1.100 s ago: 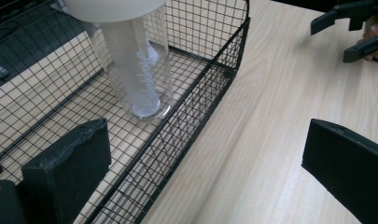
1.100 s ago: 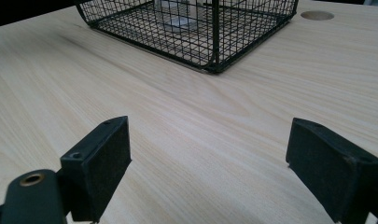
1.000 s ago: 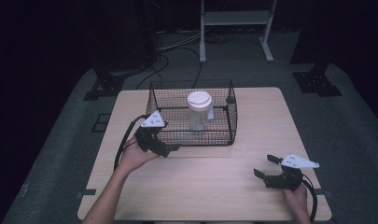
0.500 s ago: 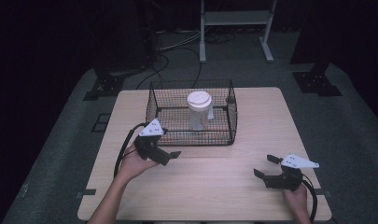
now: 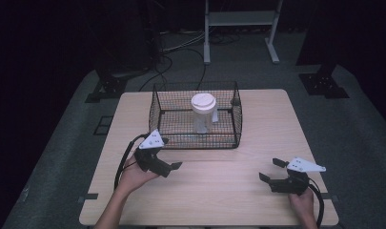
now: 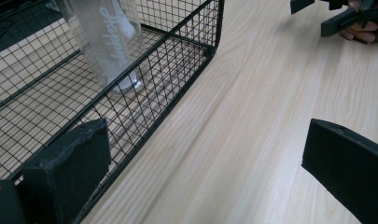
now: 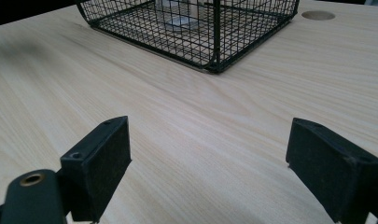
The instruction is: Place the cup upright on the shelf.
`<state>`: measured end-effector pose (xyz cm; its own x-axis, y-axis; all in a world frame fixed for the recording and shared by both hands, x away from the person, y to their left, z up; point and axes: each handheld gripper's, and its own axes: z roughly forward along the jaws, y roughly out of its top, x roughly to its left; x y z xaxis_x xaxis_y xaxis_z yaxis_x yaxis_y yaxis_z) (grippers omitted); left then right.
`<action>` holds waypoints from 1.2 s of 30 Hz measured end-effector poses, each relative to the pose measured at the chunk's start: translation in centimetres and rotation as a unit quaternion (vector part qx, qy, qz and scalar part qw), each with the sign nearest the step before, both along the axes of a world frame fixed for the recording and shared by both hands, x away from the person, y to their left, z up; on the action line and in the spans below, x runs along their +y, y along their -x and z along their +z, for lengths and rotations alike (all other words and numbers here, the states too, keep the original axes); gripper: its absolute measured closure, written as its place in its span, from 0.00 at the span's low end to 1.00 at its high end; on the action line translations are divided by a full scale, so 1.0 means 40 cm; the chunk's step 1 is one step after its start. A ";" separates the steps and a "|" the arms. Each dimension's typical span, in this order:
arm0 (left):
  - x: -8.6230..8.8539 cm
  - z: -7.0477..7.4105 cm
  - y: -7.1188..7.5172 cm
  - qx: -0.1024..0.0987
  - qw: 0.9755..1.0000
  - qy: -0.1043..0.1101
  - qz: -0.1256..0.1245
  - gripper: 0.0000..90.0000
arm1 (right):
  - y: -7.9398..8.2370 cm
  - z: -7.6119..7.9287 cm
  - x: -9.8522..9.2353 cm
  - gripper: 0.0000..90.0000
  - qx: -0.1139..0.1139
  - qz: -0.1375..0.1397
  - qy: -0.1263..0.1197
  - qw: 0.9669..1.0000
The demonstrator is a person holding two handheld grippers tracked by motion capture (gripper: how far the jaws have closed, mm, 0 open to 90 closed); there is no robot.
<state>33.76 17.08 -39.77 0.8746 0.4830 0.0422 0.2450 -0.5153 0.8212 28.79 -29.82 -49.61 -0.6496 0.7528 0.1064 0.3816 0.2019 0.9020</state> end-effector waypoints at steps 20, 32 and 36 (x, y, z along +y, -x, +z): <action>0.046 -0.044 0.066 -0.011 1.000 -0.003 0.021 0.00 | 0.000 0.000 0.000 0.14 0.001 -0.001 0.000 1.000; 0.084 -0.085 0.106 -0.014 0.998 0.038 0.041 0.00 | 0.000 0.000 0.000 0.14 0.001 -0.001 0.000 1.000; 0.097 -0.096 0.121 -0.019 0.997 0.047 0.051 0.00 | -0.001 0.000 -0.002 0.14 0.001 -0.001 -0.002 1.000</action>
